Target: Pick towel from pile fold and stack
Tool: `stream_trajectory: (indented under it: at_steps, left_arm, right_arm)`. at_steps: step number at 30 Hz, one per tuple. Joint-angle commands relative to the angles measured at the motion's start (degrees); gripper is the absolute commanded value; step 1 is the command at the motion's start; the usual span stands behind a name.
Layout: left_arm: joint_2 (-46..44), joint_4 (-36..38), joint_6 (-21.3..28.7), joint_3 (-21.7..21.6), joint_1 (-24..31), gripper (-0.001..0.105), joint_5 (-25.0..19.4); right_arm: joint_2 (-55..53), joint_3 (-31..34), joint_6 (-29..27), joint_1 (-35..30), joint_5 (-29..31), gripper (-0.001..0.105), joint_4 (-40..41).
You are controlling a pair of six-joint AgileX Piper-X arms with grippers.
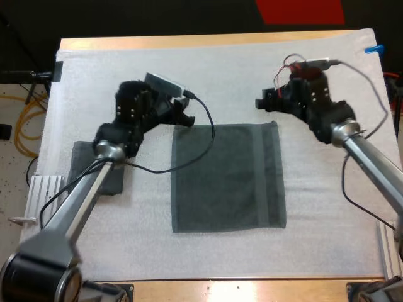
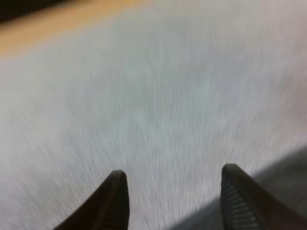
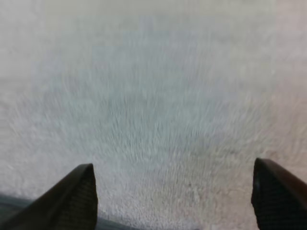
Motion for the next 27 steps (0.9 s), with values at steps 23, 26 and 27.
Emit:
stream_trajectory:
  at_steps: [23,26,27]
  left_arm:
    - [-44.2,43.5,-1.7,-0.8,0.0,0.043,-2.8]
    - [-47.7,49.4,-1.6,-0.8,0.0,0.043,-2.8]
    - [-48.5,50.2,-1.6,-0.8,0.0,0.043,-2.8]
  right_arm:
    - [-42.7,0.1,4.7,-0.3,0.0,0.066,42.2]
    - [-46.2,2.3,5.7,-0.3,-1.0,0.066,45.3]
    - [-47.2,2.9,5.9,-0.3,-1.4,0.066,46.1]
